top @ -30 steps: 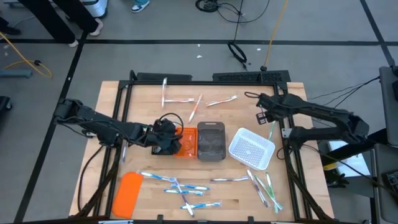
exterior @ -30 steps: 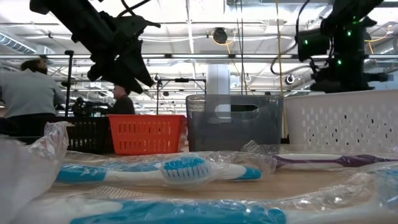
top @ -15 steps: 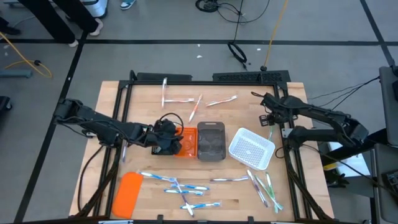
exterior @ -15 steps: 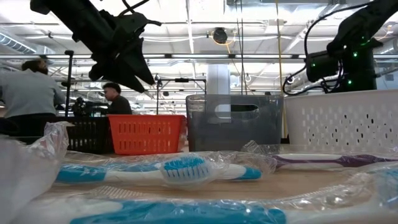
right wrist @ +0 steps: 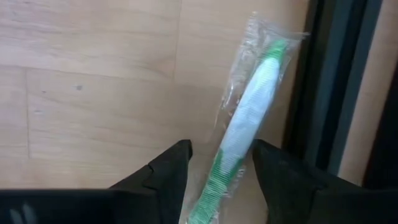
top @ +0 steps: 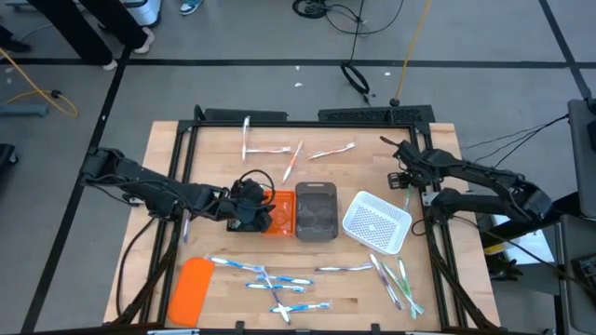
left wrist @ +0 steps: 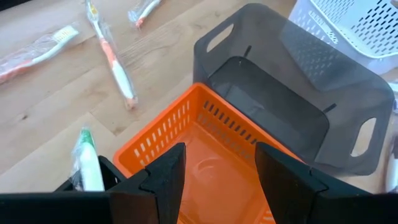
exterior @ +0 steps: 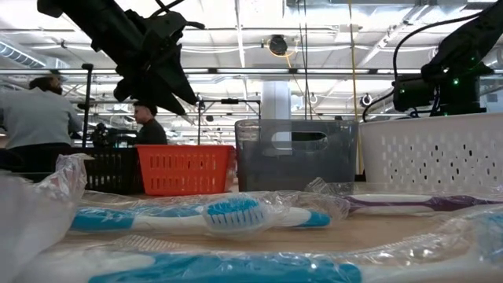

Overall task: Pick & Place Toothbrushes
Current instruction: Put the green toothbrush into the black bin

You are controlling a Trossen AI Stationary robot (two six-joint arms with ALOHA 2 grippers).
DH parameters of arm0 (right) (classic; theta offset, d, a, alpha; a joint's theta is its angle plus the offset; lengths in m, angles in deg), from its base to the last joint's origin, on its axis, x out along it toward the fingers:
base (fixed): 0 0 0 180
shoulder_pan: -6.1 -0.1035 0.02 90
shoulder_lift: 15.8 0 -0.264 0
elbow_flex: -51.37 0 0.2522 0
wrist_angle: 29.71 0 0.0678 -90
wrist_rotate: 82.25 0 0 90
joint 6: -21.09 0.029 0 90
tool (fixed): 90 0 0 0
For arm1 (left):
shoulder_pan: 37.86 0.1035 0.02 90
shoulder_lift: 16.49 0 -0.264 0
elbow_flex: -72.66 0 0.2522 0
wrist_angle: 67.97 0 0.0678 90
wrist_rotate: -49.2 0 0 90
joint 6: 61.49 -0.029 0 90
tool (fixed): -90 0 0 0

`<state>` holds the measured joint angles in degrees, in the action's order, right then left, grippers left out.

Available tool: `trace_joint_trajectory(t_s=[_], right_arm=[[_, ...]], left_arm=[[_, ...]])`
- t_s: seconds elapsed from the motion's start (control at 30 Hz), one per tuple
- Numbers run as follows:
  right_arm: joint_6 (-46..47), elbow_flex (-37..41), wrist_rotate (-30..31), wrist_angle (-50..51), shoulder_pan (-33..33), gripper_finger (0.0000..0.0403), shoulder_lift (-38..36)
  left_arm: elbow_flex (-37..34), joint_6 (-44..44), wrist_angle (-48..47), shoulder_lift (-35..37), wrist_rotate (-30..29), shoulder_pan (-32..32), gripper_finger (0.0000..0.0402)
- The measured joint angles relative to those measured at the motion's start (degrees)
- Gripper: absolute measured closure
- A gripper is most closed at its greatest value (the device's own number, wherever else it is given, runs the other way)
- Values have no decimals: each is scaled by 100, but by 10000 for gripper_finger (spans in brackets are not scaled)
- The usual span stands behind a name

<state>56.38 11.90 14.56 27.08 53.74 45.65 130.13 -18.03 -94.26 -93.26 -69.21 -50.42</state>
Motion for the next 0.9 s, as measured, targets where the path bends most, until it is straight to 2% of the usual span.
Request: trace_joint_trajectory(t_s=[0.33, 0.63, 0.9], right_arm=[[107, 72, -68, -40, -2, 280, 17], [103, 77, -85, -78, -2, 385, 24], [6, -112, -10, -47, -9, 386, 27]], left_arm=[[0, -30, 0, 0, 0, 0, 206], [0, -30, 0, 0, -2, 0, 206], [0, -38, -2, 0, -4, 0, 206]])
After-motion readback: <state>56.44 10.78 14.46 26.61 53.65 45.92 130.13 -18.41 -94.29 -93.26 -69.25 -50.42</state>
